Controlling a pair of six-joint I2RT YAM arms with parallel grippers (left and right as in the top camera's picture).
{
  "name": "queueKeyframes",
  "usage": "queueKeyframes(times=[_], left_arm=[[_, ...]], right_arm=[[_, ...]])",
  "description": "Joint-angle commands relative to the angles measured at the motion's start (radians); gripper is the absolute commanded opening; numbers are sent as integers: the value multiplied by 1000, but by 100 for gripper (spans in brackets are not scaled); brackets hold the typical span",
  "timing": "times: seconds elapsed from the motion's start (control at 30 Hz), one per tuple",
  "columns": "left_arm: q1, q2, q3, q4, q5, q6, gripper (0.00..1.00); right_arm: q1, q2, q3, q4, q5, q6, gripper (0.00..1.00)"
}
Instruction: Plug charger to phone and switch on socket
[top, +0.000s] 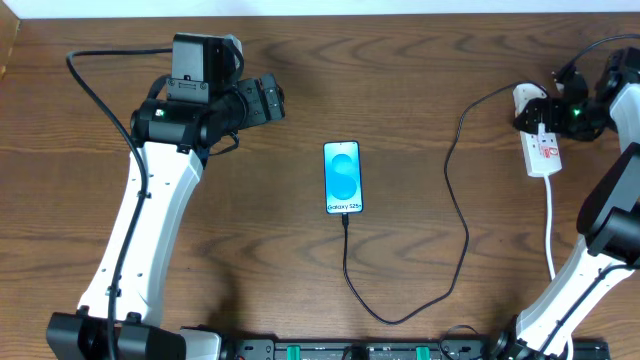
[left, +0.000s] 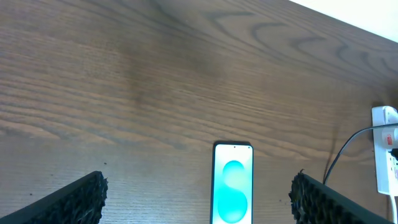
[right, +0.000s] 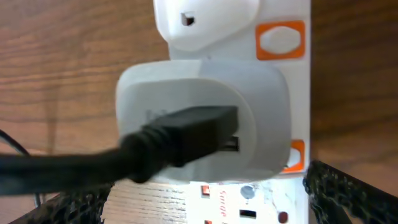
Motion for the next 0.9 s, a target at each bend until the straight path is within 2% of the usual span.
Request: queueKeyframes(times=[0.0, 0.87], left_arm=[[4, 0, 5, 0, -10, 9, 94], [4, 0, 5, 0, -10, 9, 94]], right_arm=[[-2, 9, 10, -3, 2, 9, 99], [4, 10, 10, 0, -136, -6, 99]])
